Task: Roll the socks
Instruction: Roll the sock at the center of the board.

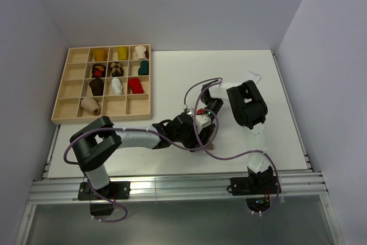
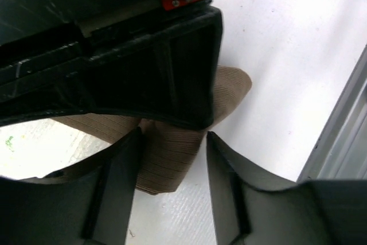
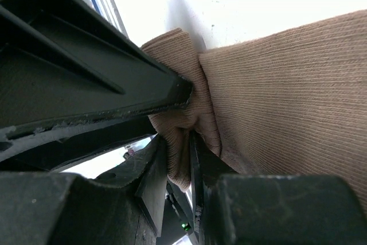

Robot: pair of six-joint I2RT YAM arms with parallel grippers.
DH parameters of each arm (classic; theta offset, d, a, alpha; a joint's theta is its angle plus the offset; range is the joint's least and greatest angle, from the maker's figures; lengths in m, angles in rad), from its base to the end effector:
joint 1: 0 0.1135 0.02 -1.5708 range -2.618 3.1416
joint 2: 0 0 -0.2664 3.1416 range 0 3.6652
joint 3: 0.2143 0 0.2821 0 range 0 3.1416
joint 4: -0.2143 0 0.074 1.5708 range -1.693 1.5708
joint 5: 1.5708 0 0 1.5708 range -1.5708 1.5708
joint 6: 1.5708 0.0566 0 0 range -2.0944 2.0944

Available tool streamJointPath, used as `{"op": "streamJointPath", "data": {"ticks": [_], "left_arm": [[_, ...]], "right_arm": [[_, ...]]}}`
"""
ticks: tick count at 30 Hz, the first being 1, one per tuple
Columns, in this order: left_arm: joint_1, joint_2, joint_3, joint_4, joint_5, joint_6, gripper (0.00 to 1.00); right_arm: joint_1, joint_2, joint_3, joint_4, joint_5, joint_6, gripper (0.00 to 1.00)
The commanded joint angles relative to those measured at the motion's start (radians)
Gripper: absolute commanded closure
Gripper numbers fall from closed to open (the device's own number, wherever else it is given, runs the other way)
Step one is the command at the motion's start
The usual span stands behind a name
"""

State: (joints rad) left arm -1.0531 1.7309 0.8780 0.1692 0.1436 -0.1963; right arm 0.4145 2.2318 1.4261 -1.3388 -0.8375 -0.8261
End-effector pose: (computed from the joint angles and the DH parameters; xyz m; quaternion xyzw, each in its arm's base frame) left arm 0.1858 -0.3427 0.1262 0.4023 0.8067 -0.3029 0.3093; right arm 0.3098 0.1823 0.0725 0.4157 -0.7799 -0.4346 0.1733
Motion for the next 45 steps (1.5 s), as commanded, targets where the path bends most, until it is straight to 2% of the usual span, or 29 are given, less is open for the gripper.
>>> {"op": "streamJointPath", "data": {"ticks": [1, 3, 6, 7, 9, 10, 11, 13, 15, 19, 21, 24, 29, 34, 37, 45], "left_arm": [[0.013, 0.028, 0.030, -0.039, 0.034, 0.014, 0.48], [0.019, 0.044, 0.035, -0.049, 0.037, 0.015, 0.51], [0.024, 0.074, 0.039, -0.051, 0.028, 0.009, 0.66], [0.025, 0.091, 0.044, -0.053, 0.030, 0.005, 0.77], [0.039, 0.105, 0.042, -0.050, 0.060, -0.003, 0.88], [0.045, 0.110, 0.030, -0.031, 0.071, -0.017, 0.99], [0.053, 0.110, 0.024, -0.024, 0.079, -0.022, 1.00], [0.080, 0.107, 0.004, 0.001, 0.135, -0.044, 1.00], [0.122, 0.104, -0.010, 0.019, 0.222, -0.063, 1.00], [0.185, 0.102, -0.014, 0.021, 0.312, -0.101, 1.00], [0.205, 0.111, 0.005, -0.017, 0.321, -0.129, 1.00], [0.220, 0.142, 0.041, -0.042, 0.415, -0.189, 1.00], [0.232, 0.216, 0.108, -0.059, 0.559, -0.302, 1.00], [0.255, 0.318, 0.185, -0.117, 0.639, -0.455, 1.00], [0.271, 0.361, 0.217, -0.121, 0.692, -0.508, 1.00], [0.298, 0.417, 0.398, -0.414, 0.682, -0.496, 1.00]], "right_arm": [[-0.016, 0.040, 0.013, 0.109, 0.143, -0.011, 0.74], [-0.016, 0.037, 0.013, 0.112, 0.138, -0.005, 0.72], [-0.017, 0.026, 0.011, 0.110, 0.121, -0.001, 0.67], [-0.017, 0.014, 0.008, 0.113, 0.118, 0.002, 0.65], [-0.020, -0.001, 0.000, 0.102, 0.089, -0.020, 0.63], [-0.025, -0.027, -0.007, 0.108, 0.078, -0.018, 0.59], [-0.032, -0.047, -0.012, 0.119, 0.060, -0.012, 0.56], [-0.049, -0.116, -0.033, 0.136, 0.038, -0.012, 0.46], [-0.091, -0.174, -0.050, 0.182, 0.020, 0.002, 0.43], [-0.175, -0.372, -0.133, 0.349, 0.023, 0.083, 0.43], [-0.236, -0.441, -0.203, 0.485, 0.038, 0.146, 0.43], [-0.304, -0.564, -0.291, 0.628, 0.055, 0.180, 0.43], [-0.316, -0.842, -0.508, 0.835, 0.113, 0.134, 0.41], [-0.261, -1.101, -0.729, 0.955, 0.163, 0.042, 0.36], [-0.188, -1.202, -0.831, 0.987, 0.196, -0.028, 0.33], [0.053, -1.299, -0.972, 1.046, 0.291, -0.100, 0.29]]}}
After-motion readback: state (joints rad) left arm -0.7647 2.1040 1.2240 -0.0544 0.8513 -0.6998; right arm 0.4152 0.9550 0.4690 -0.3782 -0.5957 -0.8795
